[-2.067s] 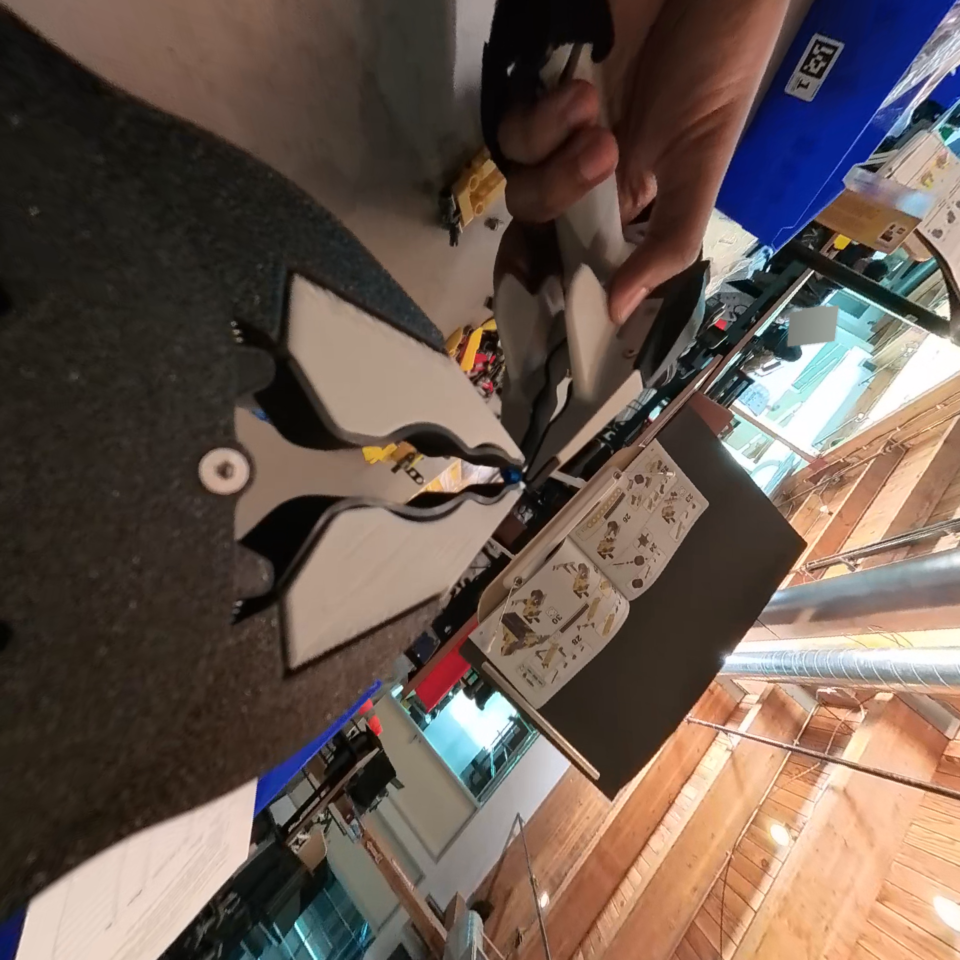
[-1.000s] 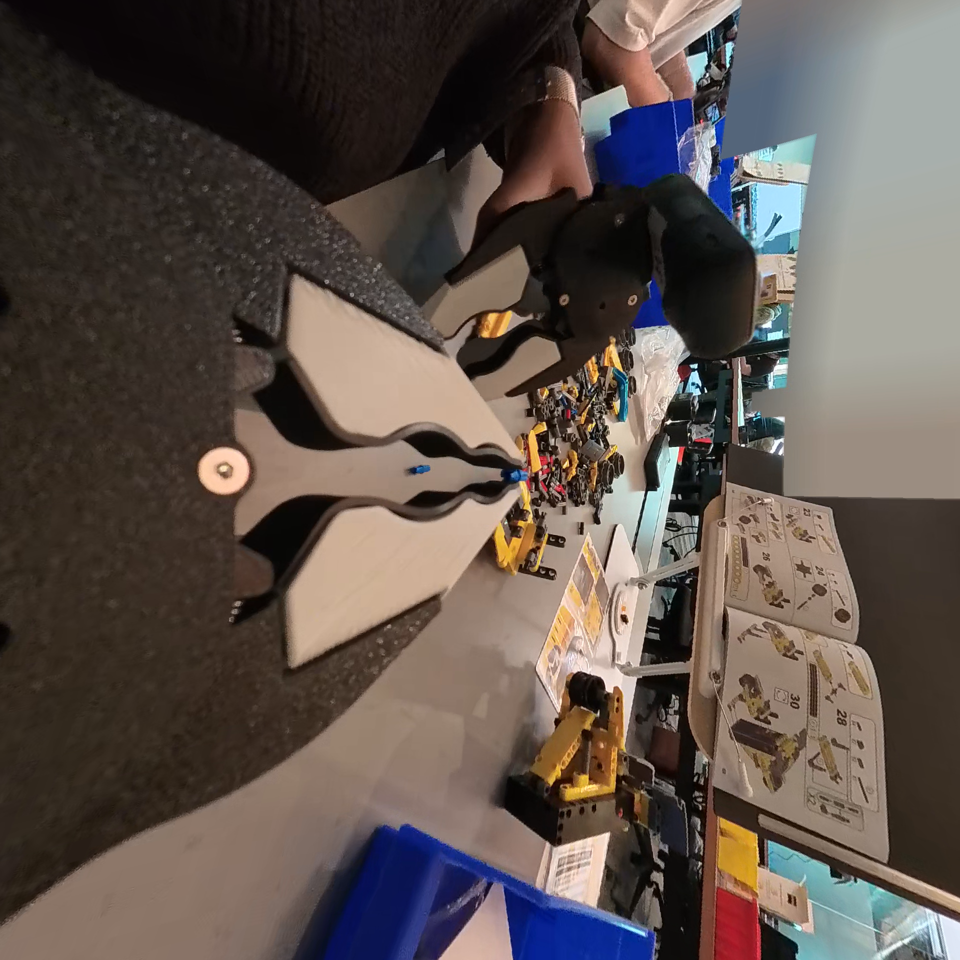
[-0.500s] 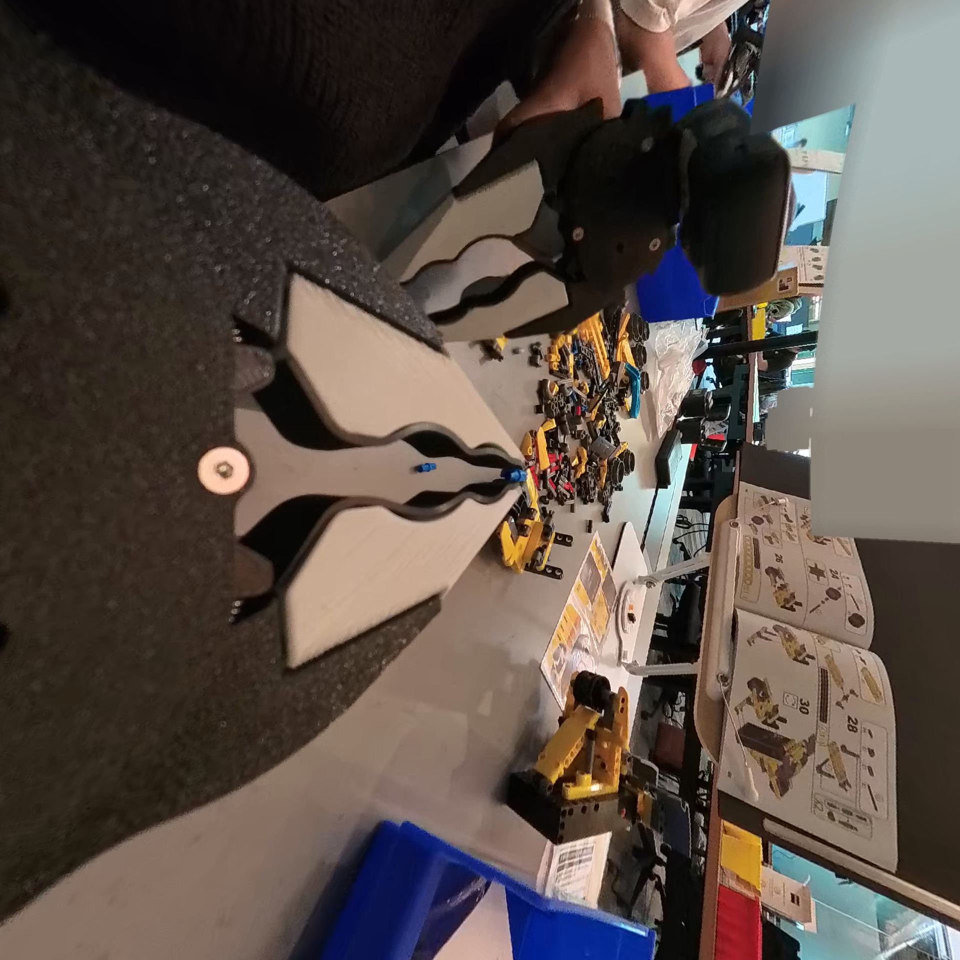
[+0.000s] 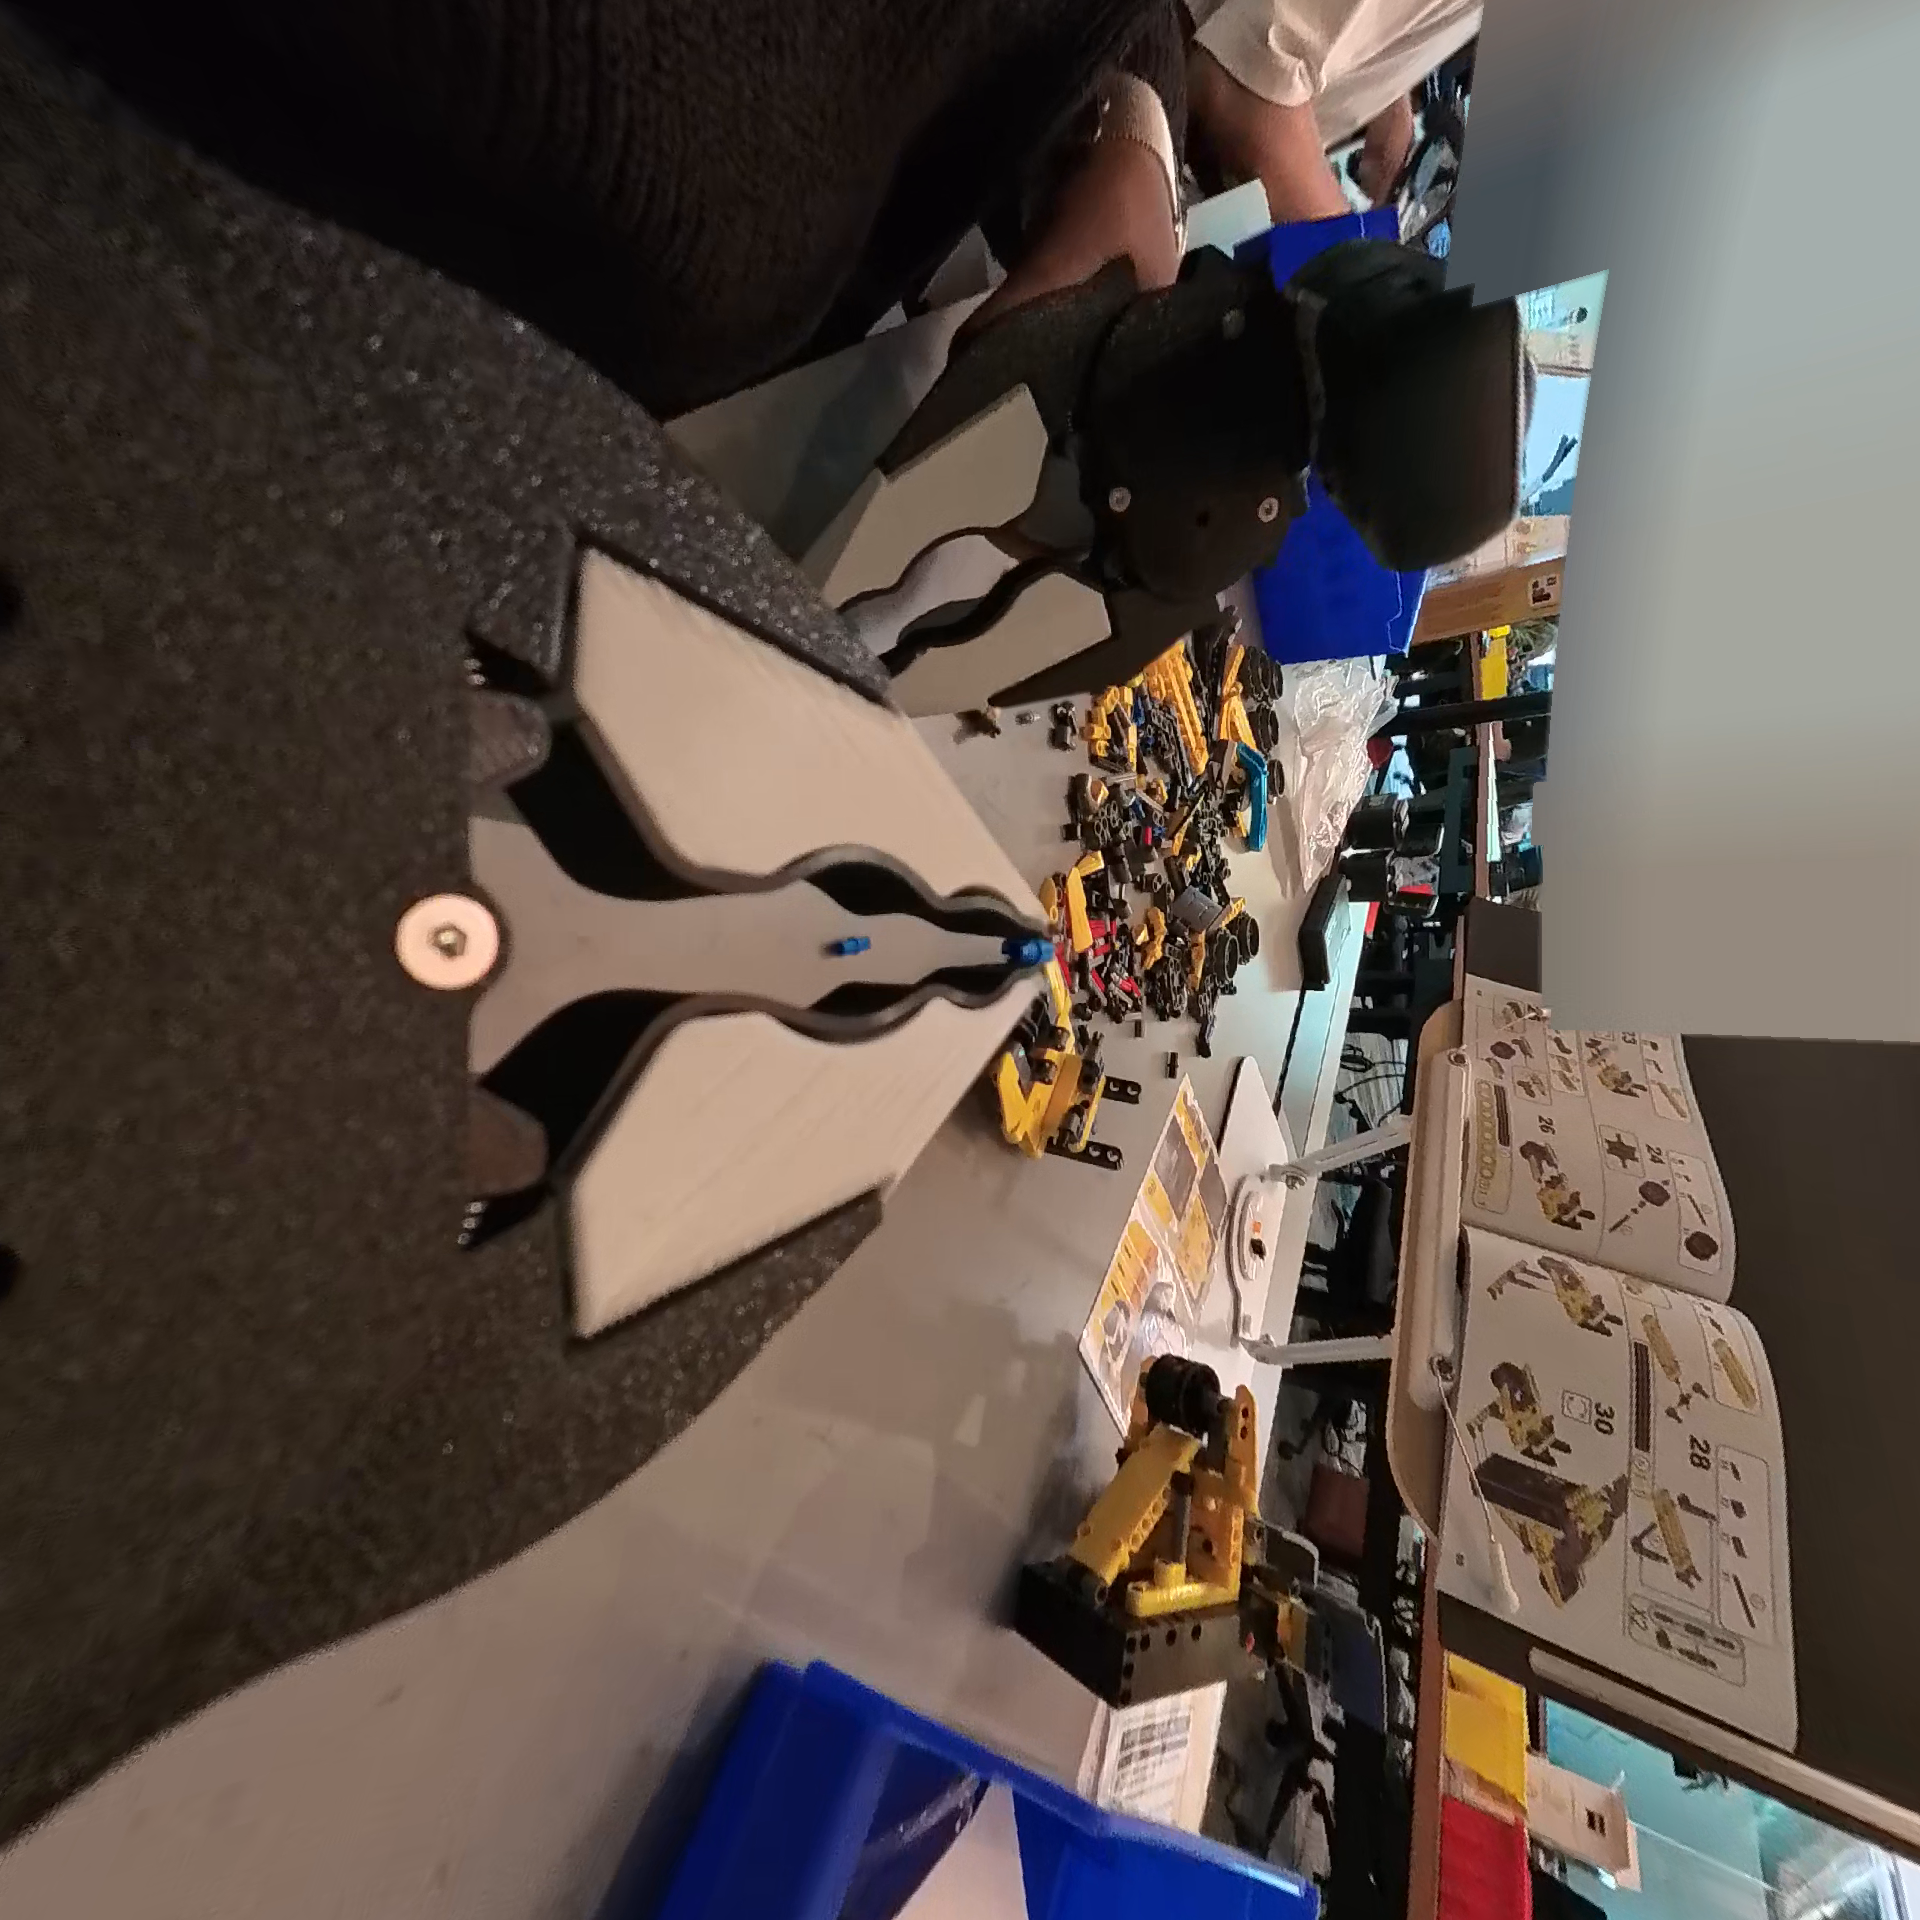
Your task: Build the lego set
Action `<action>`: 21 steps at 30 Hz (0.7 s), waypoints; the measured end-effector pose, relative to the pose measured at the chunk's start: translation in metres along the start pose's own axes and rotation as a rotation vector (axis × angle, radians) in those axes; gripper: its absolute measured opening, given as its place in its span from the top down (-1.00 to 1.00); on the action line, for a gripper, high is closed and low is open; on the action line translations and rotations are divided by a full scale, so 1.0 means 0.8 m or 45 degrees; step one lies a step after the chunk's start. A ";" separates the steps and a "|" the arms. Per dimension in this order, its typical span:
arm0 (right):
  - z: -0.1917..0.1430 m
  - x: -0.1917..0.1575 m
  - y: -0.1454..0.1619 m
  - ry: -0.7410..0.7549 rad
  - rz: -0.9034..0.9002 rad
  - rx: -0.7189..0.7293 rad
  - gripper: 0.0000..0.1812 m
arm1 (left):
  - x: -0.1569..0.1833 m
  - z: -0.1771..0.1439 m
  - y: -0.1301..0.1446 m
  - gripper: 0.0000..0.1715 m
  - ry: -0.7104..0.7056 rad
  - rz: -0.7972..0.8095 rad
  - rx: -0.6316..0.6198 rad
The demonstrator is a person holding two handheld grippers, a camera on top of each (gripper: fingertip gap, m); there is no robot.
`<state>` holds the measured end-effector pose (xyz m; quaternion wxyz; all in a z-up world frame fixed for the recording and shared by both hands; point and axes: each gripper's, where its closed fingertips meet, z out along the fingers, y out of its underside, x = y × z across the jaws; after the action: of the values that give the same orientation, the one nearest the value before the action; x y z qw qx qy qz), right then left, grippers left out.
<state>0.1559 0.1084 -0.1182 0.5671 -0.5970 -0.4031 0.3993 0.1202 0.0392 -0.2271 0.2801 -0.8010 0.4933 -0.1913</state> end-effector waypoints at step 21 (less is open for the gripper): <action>0.007 -0.118 0.056 -0.591 0.397 -0.438 0.96 | 0.026 -0.064 -0.005 0.96 -0.021 -0.057 0.481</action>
<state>0.1185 0.0211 -0.1612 0.2830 -0.6316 -0.4869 0.5329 0.1027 0.0086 -0.1845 0.4252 -0.7464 0.4283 -0.2803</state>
